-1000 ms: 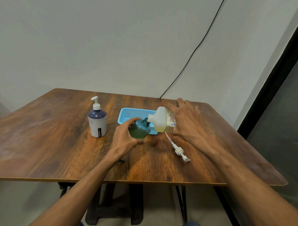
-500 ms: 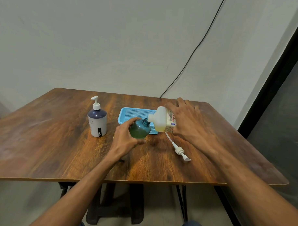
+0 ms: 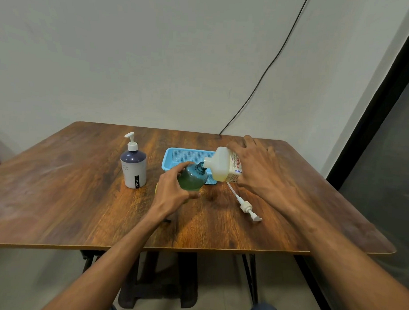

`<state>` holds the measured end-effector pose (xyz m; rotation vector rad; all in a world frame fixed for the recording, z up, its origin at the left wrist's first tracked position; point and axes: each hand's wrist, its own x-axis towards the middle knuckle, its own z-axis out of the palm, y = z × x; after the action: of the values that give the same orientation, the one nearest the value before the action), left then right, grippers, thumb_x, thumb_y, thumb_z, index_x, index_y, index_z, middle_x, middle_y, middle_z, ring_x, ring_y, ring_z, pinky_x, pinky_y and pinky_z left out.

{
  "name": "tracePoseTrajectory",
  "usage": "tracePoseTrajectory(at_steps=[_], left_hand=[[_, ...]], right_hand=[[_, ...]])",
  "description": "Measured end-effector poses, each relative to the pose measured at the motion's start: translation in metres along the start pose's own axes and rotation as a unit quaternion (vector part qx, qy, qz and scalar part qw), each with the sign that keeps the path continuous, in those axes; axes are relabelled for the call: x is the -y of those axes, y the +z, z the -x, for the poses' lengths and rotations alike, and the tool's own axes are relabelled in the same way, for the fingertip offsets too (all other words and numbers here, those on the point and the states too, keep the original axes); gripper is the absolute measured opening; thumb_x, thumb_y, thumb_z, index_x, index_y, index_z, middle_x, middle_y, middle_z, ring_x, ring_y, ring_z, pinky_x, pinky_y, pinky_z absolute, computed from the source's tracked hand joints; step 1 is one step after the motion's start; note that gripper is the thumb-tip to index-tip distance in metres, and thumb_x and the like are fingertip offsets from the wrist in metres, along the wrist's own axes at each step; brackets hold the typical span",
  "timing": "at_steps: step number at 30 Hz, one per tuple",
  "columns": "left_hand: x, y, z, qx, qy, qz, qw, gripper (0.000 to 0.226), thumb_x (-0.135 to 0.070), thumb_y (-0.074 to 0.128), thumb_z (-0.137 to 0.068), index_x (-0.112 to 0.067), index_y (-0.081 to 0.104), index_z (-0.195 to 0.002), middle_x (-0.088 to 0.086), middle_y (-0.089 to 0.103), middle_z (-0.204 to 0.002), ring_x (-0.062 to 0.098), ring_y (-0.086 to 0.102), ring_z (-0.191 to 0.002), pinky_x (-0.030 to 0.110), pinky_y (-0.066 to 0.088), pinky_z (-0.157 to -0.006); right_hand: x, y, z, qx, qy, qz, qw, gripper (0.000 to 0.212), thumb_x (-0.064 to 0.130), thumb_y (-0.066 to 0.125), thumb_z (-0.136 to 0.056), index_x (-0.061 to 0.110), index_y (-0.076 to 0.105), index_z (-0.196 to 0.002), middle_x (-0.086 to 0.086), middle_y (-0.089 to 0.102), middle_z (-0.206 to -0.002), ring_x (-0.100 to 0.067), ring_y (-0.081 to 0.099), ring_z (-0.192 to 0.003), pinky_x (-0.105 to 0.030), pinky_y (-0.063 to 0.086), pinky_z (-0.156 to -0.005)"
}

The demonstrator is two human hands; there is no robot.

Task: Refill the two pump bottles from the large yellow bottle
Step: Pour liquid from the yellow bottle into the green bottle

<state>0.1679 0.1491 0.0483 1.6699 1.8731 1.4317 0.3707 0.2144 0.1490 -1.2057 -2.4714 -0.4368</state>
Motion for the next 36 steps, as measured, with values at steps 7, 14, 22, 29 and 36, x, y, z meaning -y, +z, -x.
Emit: tracePoseTrajectory(at_steps=[7,14,22,29,36], left_hand=[[-0.001,0.002,0.000,-0.004,-0.011,0.012,1.000,0.090,-0.022,0.093,-0.061,-0.019,0.052,-0.141,0.005,0.060,-0.134,0.010,0.050,-0.114,0.003,0.036,-0.081],[-0.002,0.004,0.005,-0.027,-0.049,0.057,0.997,0.091,-0.027,0.094,-0.060,-0.019,0.051,-0.140,0.004,0.058,-0.134,0.015,0.054,-0.114,0.027,0.052,-0.091],[0.010,0.007,0.013,-0.033,-0.087,0.075,0.993,0.092,-0.025,0.095,-0.058,-0.013,0.051,-0.137,0.004,0.060,-0.135,0.019,0.056,-0.122,0.035,0.051,-0.100],[0.017,0.011,0.016,-0.027,-0.106,0.069,0.992,0.084,-0.023,0.096,-0.057,-0.017,0.053,-0.129,0.003,0.060,-0.133,0.021,0.054,-0.123,0.044,0.050,-0.103],[0.024,0.014,0.017,-0.010,-0.117,0.069,0.991,0.087,-0.021,0.094,-0.060,-0.016,0.049,-0.133,0.005,0.056,-0.138,0.020,0.052,-0.125,0.038,0.048,-0.106]], right_hand=[[-0.002,0.001,0.002,0.003,0.006,-0.034,0.999,0.078,0.042,0.081,-0.067,0.031,0.046,-0.136,-0.003,0.047,-0.112,-0.024,0.048,-0.109,-0.046,0.046,-0.087],[-0.005,0.023,0.009,-0.034,0.063,-0.198,0.978,0.096,0.035,0.094,-0.044,0.026,0.052,-0.129,0.006,0.051,-0.103,-0.017,0.052,-0.095,-0.030,0.036,-0.071],[0.001,0.066,0.024,-0.033,0.186,-0.432,0.882,0.088,0.024,0.100,-0.042,0.021,0.047,-0.113,-0.001,0.062,-0.108,-0.021,0.063,-0.099,-0.044,0.057,-0.079],[0.012,0.090,0.033,-0.029,0.213,-0.516,0.829,0.095,0.013,0.097,-0.054,0.015,0.041,-0.130,-0.001,0.058,-0.119,-0.014,0.063,-0.103,-0.019,0.056,-0.073],[0.009,0.112,0.035,-0.026,0.232,-0.531,0.815,0.089,0.013,0.096,-0.054,0.018,0.042,-0.124,0.001,0.061,-0.117,-0.011,0.064,-0.103,-0.028,0.058,-0.075]])
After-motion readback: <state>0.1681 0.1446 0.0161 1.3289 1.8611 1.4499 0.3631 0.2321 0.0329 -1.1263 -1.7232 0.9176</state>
